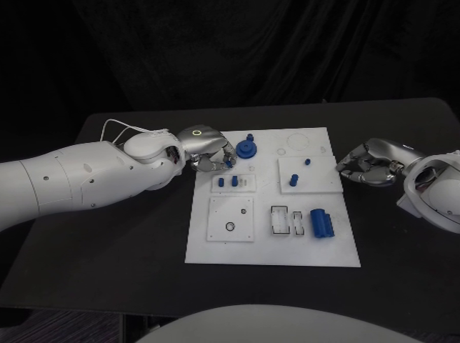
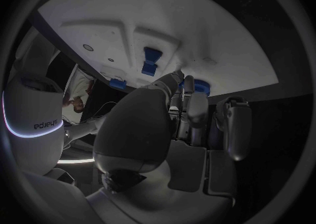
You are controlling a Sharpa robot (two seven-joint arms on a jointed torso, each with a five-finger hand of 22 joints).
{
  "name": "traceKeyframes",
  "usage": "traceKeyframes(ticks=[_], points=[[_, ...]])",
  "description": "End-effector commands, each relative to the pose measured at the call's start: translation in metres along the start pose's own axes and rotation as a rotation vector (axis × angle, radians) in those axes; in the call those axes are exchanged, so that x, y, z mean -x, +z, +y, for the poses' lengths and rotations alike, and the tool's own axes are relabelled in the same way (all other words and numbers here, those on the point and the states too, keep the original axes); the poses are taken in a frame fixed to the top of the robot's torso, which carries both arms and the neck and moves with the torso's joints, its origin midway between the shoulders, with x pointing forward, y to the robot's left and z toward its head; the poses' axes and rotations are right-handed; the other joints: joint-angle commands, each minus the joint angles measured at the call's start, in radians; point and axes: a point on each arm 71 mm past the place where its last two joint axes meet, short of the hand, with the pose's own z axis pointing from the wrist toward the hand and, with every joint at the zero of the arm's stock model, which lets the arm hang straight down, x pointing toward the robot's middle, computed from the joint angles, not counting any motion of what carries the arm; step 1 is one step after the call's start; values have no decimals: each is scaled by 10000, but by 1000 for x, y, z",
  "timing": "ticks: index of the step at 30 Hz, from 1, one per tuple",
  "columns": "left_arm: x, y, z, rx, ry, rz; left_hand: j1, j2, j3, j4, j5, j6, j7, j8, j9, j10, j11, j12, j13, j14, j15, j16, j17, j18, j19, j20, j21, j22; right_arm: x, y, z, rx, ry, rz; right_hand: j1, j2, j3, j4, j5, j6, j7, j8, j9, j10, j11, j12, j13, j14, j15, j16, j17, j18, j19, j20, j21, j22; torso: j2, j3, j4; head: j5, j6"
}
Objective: Assemble the parts on the task board
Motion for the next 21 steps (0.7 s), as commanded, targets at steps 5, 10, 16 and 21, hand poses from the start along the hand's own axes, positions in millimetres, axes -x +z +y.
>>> traceKeyframes(ticks=[5,10,16,21], points=[[-1,2,-4,-120,-32,-85,-65,30,-9,19,1,146,209,-43,188,74,-23,-60,-14,-36,22,-56,-46,-134,59,14,-74,2110,-4,-1,-3,-184,-51,208,27,-34,-14,17,25,76,0,57,4,0,-19,-26,698,584,79,-30,979,10,2,17,-55,1694,-4,4,0,-1,-94],[-2,3,-5,-167,-53,-28,-68,28,-11,20,1,137,205,-54,186,77,-25,-65,-17,-42,22,-61,-55,-134,59,14,-74,2110,-4,-1,-3,-203,-55,221,27,-34,-14,17,25,76,0,57,4,0,-19,-26,698,584,79,-30,979,10,2,17,-55,1694,-6,4,-3,19,-124],[-3,3,-7,-247,-88,24,-86,24,-22,28,-7,122,195,-82,181,89,-30,-78,-23,-80,20,-92,-117,-125,34,15,-110,2098,-4,0,-3,-215,-57,228,27,-34,-14,17,25,76,0,57,4,0,-19,-26,698,584,79,-30,979,10,2,17,-55,1694,-9,2,1,28,-160],[-3,4,-9,-290,-116,52,-102,12,-37,32,-26,131,181,-104,180,118,-41,-89,-29,-136,16,-136,-196,-109,-14,17,-179,2076,-4,0,-3,-225,-59,234,36,-26,-10,15,19,85,0,60,6,0,-14,-25,698,580,81,-42,967,11,0,17,-61,1692,-10,0,0,22,-181]])
